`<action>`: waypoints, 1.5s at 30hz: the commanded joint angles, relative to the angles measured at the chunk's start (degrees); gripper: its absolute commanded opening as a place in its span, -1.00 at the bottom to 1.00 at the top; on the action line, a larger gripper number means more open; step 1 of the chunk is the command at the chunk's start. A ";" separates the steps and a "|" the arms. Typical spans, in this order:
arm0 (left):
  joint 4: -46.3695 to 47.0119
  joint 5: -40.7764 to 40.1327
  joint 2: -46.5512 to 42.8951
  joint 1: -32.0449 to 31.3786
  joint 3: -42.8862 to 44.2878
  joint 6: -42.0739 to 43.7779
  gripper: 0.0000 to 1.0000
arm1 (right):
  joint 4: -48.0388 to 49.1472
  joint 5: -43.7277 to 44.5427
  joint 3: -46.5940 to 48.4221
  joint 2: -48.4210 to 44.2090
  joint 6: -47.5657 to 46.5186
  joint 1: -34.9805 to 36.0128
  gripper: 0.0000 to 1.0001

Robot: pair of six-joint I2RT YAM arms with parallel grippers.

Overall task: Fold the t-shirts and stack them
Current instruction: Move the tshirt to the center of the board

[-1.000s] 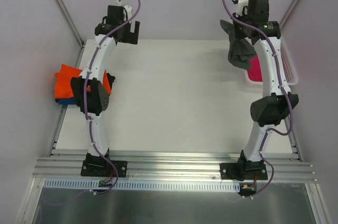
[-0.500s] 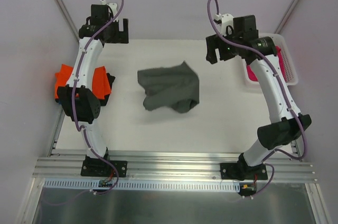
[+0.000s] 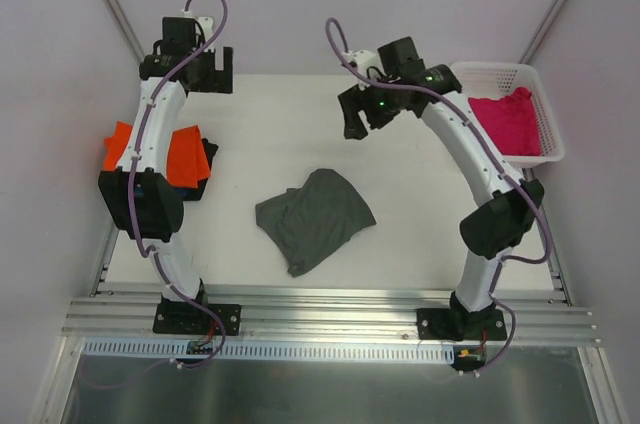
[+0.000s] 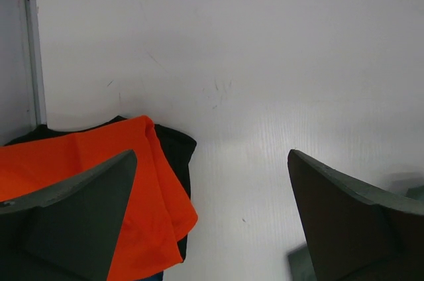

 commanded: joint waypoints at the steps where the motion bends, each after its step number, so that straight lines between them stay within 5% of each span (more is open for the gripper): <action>1: 0.24 -0.44 -5.07 1.82 -0.79 -2.23 0.98 | -1.99 -4.14 5.56 5.52 -3.50 4.97 0.58; 13: 0.24 -0.88 -7.97 5.51 -0.27 -3.02 0.98 | -5.86 -18.56 9.35 20.82 -3.15 17.19 0.59; 25: 0.24 1.49 -9.72 10.17 -2.55 -5.22 0.98 | -2.08 -13.99 16.11 30.75 -0.34 32.04 0.52; 39: 0.33 7.46 -19.74 17.47 -7.91 -5.92 0.98 | 2.75 -5.39 21.29 40.51 1.77 33.64 0.45; 44: 0.24 8.34 -22.38 18.43 -11.60 -6.27 0.98 | 4.86 0.68 21.91 42.44 2.38 33.55 0.22; 45: 0.07 8.43 -22.56 18.78 -12.13 -6.45 0.98 | 5.13 1.38 21.91 42.70 2.56 33.55 0.02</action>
